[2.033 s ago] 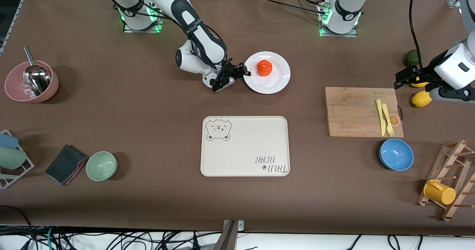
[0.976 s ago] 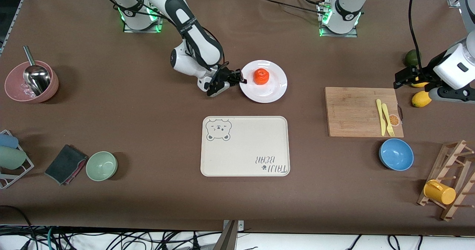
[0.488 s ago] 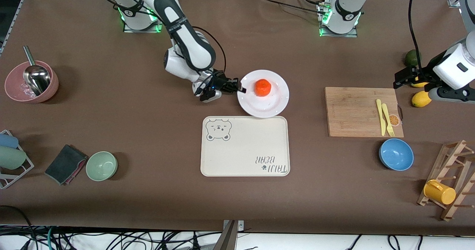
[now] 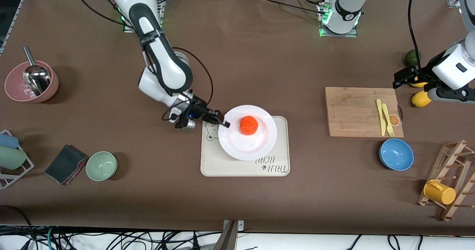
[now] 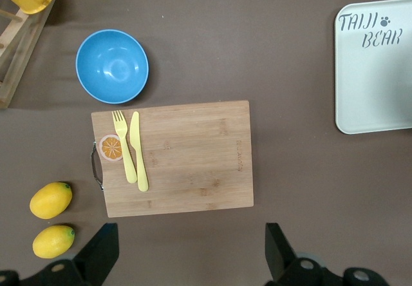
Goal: Place orange and plate with both arms
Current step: 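Slide the plate with the right gripper onto the cream tray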
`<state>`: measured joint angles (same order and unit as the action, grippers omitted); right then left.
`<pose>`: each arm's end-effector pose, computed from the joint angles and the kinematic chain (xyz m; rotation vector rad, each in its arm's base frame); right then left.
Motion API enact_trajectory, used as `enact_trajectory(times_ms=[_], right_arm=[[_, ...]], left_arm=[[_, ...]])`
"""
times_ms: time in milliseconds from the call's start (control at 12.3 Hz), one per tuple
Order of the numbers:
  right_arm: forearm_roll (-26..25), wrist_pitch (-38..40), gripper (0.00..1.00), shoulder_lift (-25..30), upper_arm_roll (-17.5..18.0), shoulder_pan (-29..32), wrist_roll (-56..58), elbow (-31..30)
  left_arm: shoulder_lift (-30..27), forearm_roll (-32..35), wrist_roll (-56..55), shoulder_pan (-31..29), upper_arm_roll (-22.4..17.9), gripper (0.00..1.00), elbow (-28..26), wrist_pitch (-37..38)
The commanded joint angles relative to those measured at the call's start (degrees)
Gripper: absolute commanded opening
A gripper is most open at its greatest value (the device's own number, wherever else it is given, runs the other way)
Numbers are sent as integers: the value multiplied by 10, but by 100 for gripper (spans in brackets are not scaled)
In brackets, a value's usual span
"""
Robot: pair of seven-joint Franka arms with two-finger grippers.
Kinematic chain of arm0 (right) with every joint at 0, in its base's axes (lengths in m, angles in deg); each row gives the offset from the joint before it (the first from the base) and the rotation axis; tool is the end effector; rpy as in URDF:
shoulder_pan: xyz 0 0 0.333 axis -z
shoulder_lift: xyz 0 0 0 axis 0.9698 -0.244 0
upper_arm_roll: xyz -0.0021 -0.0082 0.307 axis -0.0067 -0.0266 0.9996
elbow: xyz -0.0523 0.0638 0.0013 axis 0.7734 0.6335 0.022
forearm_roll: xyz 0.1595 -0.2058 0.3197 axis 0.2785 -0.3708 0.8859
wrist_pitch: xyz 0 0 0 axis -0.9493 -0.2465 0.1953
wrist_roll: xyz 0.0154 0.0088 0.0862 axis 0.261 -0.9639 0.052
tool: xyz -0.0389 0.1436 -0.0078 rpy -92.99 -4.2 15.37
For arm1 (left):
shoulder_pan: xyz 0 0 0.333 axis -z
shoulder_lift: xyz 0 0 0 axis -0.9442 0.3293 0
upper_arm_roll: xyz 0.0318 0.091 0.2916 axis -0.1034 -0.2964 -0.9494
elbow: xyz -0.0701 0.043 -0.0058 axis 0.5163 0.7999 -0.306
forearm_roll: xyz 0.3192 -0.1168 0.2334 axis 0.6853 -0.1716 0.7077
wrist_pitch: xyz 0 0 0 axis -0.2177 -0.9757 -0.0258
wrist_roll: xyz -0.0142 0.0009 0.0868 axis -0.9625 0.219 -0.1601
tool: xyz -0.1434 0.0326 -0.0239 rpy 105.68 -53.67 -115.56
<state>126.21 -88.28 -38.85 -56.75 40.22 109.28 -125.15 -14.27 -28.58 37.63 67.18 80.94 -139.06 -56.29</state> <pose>0.6017 0.3831 0.1721 -2.1790 0.3331 -0.2413 0.5901 -0.0041 0.5115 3.1155 -0.1104 -0.1275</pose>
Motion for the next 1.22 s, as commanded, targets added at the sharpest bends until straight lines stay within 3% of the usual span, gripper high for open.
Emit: enact_trajectory(times_ms=[0,163,488,732,1057,1138], right_arm=[[-58,-2,0,-111,3,4,-78,144],[-69,-3,0,-156,3,2,-103,200],[-71,-4,0,-176,3,3,-95,200],[-106,11,0,-162,3,15,-97,182],[-107,12,0,-158,-2,16,-96,167],[-107,12,80,-158,-2,15,-100,167]], left_arm=[[-6,5,6,4,-2,100,-4,3],[-6,5,6,4,-2,100,-4,3],[-6,5,6,5,-2,100,-4,4],[-6,6,6,6,-2,100,-4,4],[-6,6,6,6,-2,100,-4,3],[-6,6,6,6,-2,100,-4,4]])
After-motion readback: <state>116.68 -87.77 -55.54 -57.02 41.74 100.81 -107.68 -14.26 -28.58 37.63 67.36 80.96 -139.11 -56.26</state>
